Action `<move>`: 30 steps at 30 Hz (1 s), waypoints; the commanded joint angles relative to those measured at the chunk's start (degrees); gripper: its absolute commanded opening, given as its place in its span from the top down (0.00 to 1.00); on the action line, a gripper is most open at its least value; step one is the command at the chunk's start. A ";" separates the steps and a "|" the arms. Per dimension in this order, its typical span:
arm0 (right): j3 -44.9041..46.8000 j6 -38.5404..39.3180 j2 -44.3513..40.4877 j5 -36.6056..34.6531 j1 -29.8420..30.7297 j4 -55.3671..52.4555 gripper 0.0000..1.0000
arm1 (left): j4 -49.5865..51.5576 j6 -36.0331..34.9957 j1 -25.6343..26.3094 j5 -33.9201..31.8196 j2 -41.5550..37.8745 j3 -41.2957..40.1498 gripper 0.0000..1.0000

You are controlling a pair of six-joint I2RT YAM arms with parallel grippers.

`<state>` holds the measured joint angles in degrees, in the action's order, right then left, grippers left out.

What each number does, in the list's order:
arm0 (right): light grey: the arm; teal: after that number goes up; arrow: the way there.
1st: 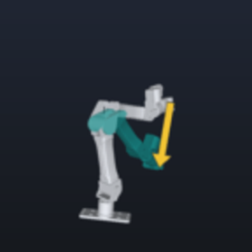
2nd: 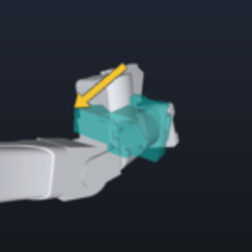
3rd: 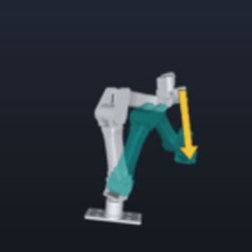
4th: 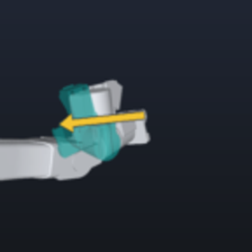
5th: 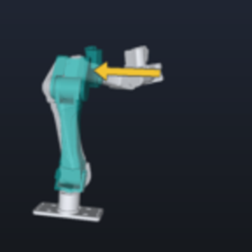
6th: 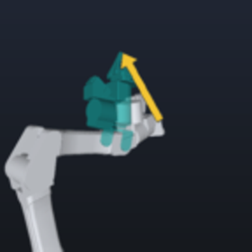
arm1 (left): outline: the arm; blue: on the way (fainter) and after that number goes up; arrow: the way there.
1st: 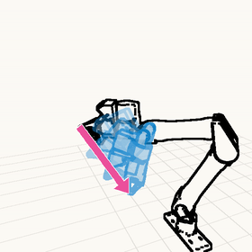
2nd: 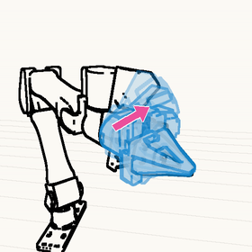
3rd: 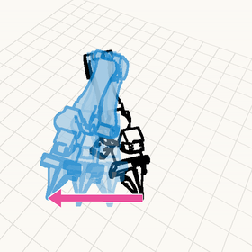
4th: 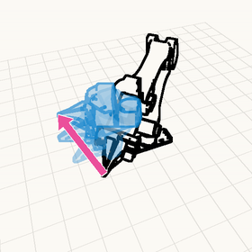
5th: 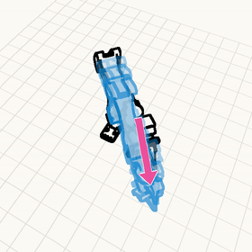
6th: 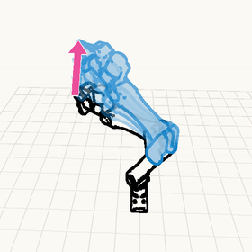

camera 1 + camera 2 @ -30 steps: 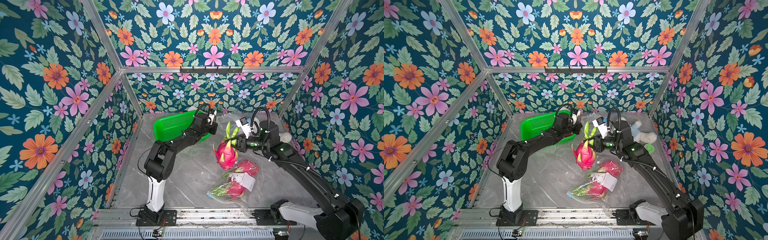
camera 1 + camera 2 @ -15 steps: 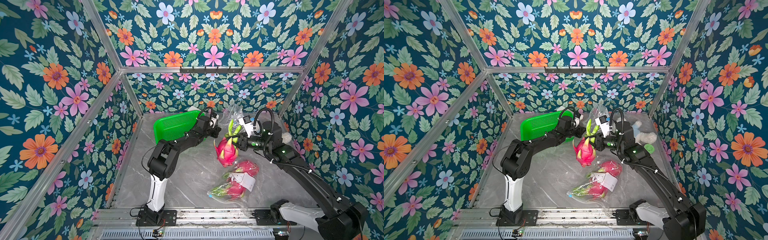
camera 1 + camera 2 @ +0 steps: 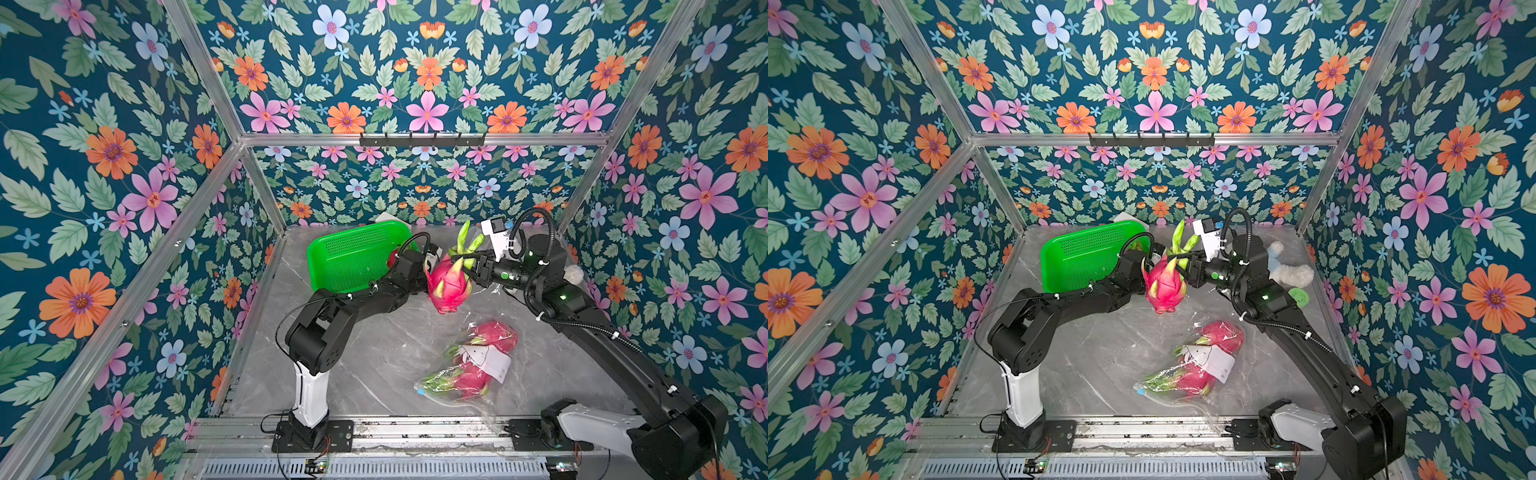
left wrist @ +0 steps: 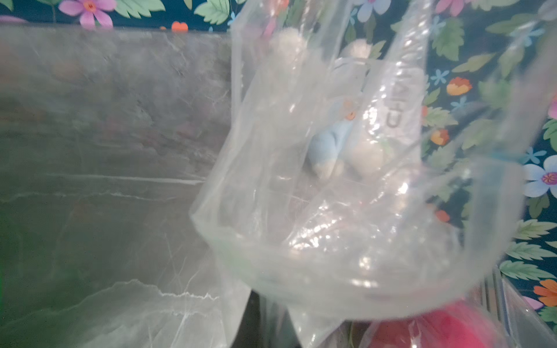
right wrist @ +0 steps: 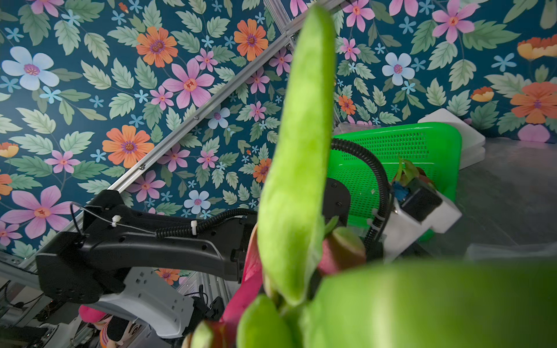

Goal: Open the zip-top bag and take out the dragon fruit
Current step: Place the zipper food storage bag at the center of the board, then place the dragon fruit in the basket.

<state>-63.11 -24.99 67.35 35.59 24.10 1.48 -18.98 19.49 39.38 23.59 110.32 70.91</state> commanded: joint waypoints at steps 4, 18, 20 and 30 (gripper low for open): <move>-0.34 -1.09 -1.17 -4.83 -0.04 6.03 1.00 | 1.48 -1.77 -0.52 -2.63 -4.73 0.71 0.15; -5.00 -0.63 6.34 -6.33 2.89 7.60 1.00 | 6.94 -4.91 -11.68 -11.21 -23.86 -6.93 0.01; -6.35 -0.60 8.59 -6.41 3.28 7.95 1.00 | 6.94 -5.04 -13.40 -14.07 -26.29 -8.62 0.01; -19.80 2.62 26.04 -12.93 8.74 9.39 1.00 | 7.22 -0.84 -25.49 -18.28 -32.14 -18.83 0.01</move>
<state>-79.55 -24.99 90.43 26.13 31.38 7.44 -11.64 16.56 16.03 5.98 79.22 53.63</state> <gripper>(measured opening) 0.185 0.993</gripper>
